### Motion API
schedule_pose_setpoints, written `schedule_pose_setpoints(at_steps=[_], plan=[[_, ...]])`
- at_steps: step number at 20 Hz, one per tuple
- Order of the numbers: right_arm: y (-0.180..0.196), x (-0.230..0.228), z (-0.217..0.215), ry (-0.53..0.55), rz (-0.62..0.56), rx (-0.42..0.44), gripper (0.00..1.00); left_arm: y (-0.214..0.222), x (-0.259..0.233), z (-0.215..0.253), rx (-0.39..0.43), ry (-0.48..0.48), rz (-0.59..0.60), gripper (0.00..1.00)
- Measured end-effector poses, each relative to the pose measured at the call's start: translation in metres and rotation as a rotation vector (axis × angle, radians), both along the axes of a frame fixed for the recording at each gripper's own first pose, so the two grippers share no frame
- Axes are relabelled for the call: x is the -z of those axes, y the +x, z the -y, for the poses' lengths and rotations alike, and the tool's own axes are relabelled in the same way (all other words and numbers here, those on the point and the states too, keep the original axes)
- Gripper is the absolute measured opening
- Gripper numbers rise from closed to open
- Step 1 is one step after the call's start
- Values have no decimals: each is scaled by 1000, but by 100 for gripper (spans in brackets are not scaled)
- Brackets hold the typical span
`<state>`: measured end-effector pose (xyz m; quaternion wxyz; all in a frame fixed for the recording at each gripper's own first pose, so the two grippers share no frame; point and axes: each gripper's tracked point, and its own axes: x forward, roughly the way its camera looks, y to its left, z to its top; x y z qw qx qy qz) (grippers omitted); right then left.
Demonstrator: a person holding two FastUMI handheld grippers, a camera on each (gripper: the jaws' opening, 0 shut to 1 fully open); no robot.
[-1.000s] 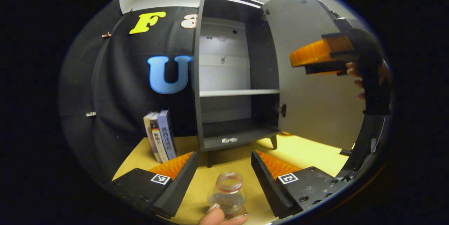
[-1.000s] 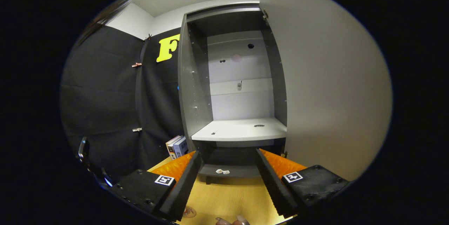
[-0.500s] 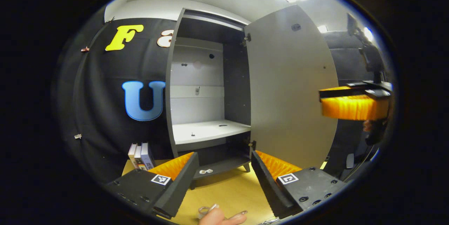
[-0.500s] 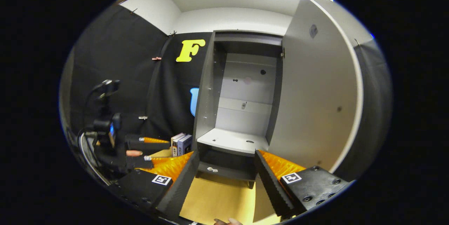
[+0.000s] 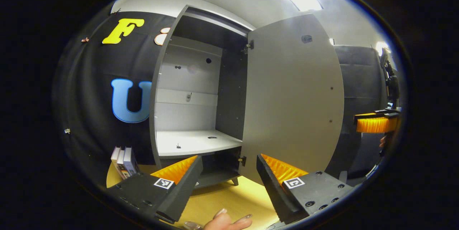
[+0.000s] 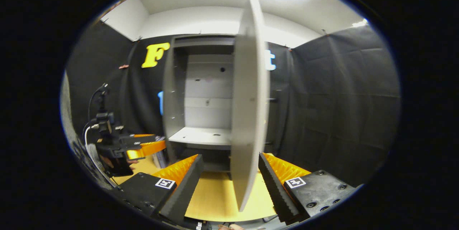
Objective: Open the cabinet door with the right hand, grasp the bottle in the cabinet with the left hand and place it on the coaster, then close the cabinet door with the right hand.
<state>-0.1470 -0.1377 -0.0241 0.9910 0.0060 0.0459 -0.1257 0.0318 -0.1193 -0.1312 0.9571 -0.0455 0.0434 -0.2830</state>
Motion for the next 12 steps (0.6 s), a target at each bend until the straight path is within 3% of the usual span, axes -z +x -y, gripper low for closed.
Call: schedule_pose_setpoints(at_steps=[3, 4, 5, 7, 8, 12], plan=[[2, -19, 58, 30, 95, 74, 93, 5, -7, 19, 2, 9, 16, 92], [4, -22, 72, 25, 115, 81, 99, 7, -10, 25, 1, 15, 26, 92], [6, -22, 82, 29, 121, 75, 94, 8, -11, 31, -4, 21, 33, 92], [9, -21, 79, 65, 123, 3, 95, 12, -13, 44, -20, 21, 35, 95], [13, -20, 72, 77, 120, -45, 89, 14, -14, 49, -32, 20, 35, 95], [53, -7, 64, 98, 99, -157, 95, 19, -8, 64, -77, 45, 32, 92]])
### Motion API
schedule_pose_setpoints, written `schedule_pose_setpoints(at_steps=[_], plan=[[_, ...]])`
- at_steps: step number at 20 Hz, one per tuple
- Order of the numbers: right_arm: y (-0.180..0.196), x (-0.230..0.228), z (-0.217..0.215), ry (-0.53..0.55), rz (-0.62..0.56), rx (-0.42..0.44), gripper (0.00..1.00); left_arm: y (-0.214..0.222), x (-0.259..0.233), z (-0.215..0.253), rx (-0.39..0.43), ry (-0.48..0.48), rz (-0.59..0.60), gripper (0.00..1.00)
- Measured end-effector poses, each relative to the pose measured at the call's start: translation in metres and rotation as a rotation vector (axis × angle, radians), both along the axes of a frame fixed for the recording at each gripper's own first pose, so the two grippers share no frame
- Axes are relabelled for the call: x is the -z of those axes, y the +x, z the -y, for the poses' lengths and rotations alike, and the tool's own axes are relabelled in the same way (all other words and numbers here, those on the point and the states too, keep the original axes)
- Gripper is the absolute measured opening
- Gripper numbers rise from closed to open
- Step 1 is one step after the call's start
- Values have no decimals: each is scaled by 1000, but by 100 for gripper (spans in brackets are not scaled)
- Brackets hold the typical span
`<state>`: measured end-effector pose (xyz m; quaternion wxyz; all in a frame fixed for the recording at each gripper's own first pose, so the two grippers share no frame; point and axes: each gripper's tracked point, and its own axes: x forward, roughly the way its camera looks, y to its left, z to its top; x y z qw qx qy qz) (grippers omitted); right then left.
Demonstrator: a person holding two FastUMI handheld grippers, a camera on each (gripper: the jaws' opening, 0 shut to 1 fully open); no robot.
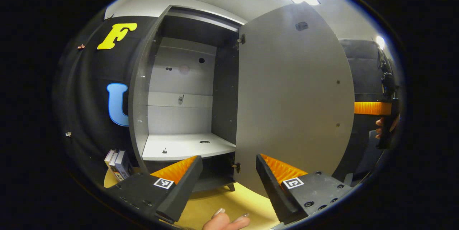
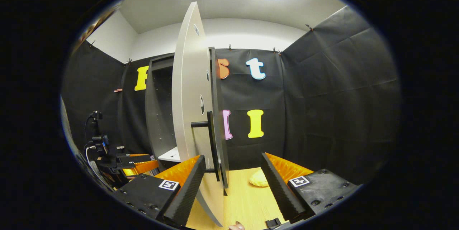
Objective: Open the cabinet door with the right hand, grasp the bottle in the cabinet with the left hand and place it on the coaster, then close the cabinet door with the right hand.
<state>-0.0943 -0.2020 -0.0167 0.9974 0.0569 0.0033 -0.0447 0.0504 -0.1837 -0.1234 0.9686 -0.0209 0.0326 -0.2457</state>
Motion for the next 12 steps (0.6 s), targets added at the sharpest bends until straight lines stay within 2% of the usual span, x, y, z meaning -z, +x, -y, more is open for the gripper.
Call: schedule_pose_setpoints(at_steps=[1, 3, 4, 5, 6, 8, 11, 12], plan=[[1, 0, -6, 25, -3, -33, 91, -1, 2, 1, -9, 7, -4, 95], [1, 1, -5, 29, -2, -54, 100, -4, 6, 1, -21, 10, -16, 95], [2, 2, -8, 31, -3, -63, 95, -6, 8, -1, -26, 7, -26, 95], [3, 2, -11, 29, 2, -66, 100, -8, 10, -3, -30, 7, -37, 95], [4, 2, -14, 34, 1, -70, 96, -10, 11, -9, -39, 8, -43, 95], [6, 3, -22, 51, 1, -92, 95, -14, 12, -22, -58, 13, -50, 95], [13, 8, -65, 84, -12, -168, 95, -22, 12, -52, -100, 20, -46, 92], [19, 8, -81, 90, -16, -201, 95, -25, 12, -64, -116, 23, -45, 95]])
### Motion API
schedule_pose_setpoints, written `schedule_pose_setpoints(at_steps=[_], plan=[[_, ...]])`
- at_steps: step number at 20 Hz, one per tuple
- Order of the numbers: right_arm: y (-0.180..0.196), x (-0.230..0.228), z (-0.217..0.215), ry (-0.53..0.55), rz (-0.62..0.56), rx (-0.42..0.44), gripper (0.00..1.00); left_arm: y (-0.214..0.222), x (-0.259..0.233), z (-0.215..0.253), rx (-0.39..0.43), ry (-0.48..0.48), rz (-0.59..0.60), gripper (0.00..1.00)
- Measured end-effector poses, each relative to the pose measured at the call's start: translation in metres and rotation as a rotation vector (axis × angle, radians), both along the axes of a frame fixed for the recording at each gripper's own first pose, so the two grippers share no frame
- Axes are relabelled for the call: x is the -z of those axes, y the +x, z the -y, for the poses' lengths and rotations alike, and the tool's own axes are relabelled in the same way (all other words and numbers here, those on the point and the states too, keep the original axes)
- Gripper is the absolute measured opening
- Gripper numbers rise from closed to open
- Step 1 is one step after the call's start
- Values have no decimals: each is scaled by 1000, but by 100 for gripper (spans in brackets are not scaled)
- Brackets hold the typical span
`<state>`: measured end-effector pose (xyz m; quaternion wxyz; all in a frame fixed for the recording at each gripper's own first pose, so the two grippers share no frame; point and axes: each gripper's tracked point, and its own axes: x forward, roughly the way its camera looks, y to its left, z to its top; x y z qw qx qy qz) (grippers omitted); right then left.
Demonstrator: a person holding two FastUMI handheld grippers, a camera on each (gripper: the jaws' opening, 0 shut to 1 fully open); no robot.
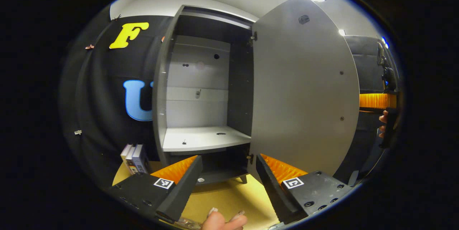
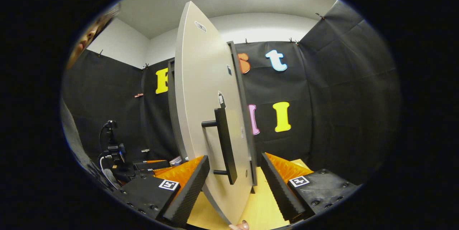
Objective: Open the cabinet door with the right hand, grasp the bottle in the cabinet with the left hand and place it on the coaster, then close the cabinet door with the right hand.
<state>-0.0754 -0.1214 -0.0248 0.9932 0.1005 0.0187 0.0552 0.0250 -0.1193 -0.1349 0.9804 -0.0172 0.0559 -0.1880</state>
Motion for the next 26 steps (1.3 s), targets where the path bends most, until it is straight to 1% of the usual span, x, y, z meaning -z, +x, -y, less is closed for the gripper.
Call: schedule_pose_setpoints(at_steps=[1, 4, 7, 9, 10, 12, 14, 16, 17, 19, 20, 21, 22, 23, 24, 26], plan=[[5, 2, -18, 2, -6, -36, 95, -4, 1, -13, -19, 5, 2, 95], [34, 5, -66, 21, -8, -114, 95, -18, 3, -55, -85, 19, -5, 95], [59, 12, -115, 90, -16, -212, 95, -28, 5, -99, -158, 32, -9, 95], [69, 8, -150, 108, -2, -285, 95, -33, 1, -123, -207, 46, 0, 94], [74, 5, -158, 96, 11, -305, 96, -35, -1, -134, -232, 55, 5, 94], [83, 6, -159, 69, 12, -325, 95, -37, -6, -149, -276, 61, 16, 94], [85, 10, -157, 60, 7, -338, 96, -36, -7, -151, -300, 52, 12, 94], [85, 11, -148, 43, 20, -310, 95, -37, -5, -147, -313, 43, -2, 95], [88, 10, -139, 26, 35, -272, 95, -35, -4, -143, -315, 39, -7, 95], [96, 11, -117, -20, 63, -162, 96, -30, -5, -128, -300, 34, -12, 95], [101, 13, -105, -60, 72, -103, 95, -28, -5, -116, -278, 32, -13, 95], [108, 16, -92, -113, 76, -46, 96, -24, -4, -105, -258, 36, -14, 95], [113, 20, -77, -170, 75, 10, 96, -21, -5, -96, -249, 41, -11, 92], [118, 24, -65, -220, 66, 58, 96, -18, -6, -87, -236, 42, -7, 95], [123, 29, -58, -264, 52, 83, 95, -15, -7, -75, -215, 39, -5, 92], [125, 33, -54, -309, 48, 93, 96, -10, -9, -53, -186, 38, 7, 92]])
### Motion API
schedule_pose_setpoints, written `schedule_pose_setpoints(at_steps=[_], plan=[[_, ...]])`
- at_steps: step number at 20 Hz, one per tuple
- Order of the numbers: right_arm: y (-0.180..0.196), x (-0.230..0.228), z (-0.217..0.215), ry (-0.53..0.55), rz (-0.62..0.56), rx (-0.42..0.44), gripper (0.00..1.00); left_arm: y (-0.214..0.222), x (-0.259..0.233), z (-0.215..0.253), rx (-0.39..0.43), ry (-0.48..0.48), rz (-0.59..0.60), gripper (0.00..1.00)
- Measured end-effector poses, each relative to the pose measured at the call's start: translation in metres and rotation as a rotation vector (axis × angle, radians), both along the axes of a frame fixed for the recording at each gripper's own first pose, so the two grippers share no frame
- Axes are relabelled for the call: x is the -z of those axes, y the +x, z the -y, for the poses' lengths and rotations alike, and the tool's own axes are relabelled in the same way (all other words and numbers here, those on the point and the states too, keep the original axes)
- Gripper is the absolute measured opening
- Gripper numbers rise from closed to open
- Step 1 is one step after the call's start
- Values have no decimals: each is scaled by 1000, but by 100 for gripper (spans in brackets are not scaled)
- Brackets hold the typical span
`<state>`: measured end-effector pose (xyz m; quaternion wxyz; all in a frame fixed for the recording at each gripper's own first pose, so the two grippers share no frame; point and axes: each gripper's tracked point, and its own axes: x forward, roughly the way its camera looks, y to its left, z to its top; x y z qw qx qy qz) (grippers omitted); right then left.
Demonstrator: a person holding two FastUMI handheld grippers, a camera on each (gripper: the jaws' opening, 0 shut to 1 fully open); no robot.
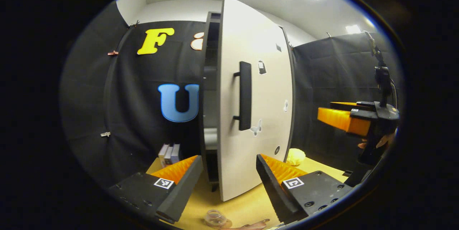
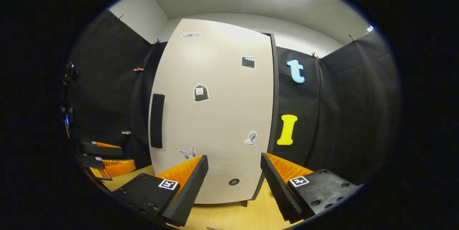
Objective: Open the cabinet door with the right hand, grasp the bottle in the cabinet with the left hand and place it on the coaster, then close the cabinet door with the right hand.
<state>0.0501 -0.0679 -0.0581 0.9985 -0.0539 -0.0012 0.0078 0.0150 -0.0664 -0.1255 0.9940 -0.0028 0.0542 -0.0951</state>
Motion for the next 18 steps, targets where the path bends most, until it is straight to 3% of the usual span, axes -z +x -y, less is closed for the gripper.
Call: schedule_pose_setpoints(at_steps=[8, 18], plan=[[-9, -11, 5, 26, 52, -13, 95, 15, -13, 57, -5, -2, 37, 95], [14, -2, 15, 56, 28, -55, 95, 30, -19, 63, -62, -13, 38, 95]])
